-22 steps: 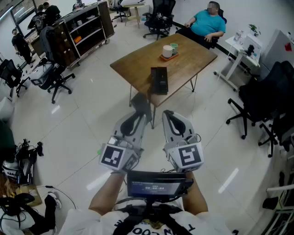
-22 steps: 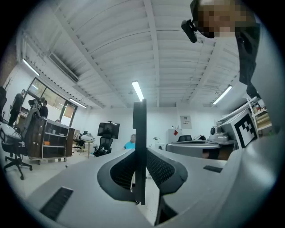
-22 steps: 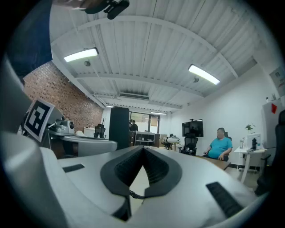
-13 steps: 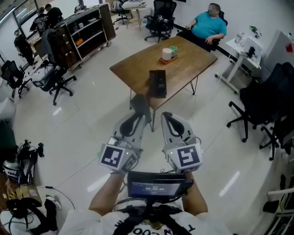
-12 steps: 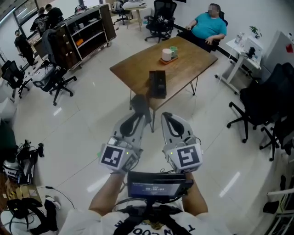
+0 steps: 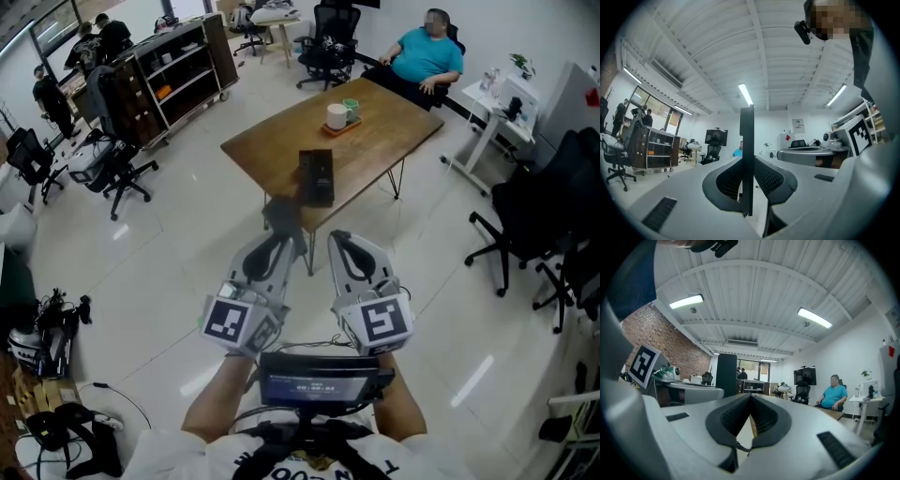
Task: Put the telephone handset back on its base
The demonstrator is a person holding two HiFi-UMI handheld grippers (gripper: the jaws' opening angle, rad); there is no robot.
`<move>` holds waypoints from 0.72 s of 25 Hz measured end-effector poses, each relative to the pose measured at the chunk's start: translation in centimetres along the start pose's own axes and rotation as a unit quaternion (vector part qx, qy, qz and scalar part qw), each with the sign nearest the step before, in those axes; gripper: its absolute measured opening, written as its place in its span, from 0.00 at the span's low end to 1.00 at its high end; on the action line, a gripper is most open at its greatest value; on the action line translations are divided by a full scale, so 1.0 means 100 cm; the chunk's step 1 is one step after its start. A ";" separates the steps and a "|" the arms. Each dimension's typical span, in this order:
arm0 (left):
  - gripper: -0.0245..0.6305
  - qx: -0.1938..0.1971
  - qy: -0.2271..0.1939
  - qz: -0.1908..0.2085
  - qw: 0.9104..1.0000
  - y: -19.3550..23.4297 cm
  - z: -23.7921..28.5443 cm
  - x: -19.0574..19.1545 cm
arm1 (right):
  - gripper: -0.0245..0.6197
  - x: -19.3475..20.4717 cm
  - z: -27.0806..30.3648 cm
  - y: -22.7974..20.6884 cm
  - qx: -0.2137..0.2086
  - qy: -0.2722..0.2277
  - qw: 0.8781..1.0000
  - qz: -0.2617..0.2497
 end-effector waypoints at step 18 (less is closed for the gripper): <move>0.13 0.018 0.021 -0.038 0.999 0.047 0.098 0.044 | 0.04 0.030 0.075 -0.067 0.000 0.025 1.000 0.000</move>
Point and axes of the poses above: the fingertips, and each gripper's own axes: z forward along the fingers, y to its left, x out of its underside, the point moved 2 cm from there along -z, backward along the fingers, and after that the axes turned 11 degrees about -x, right-handed, at the moved point
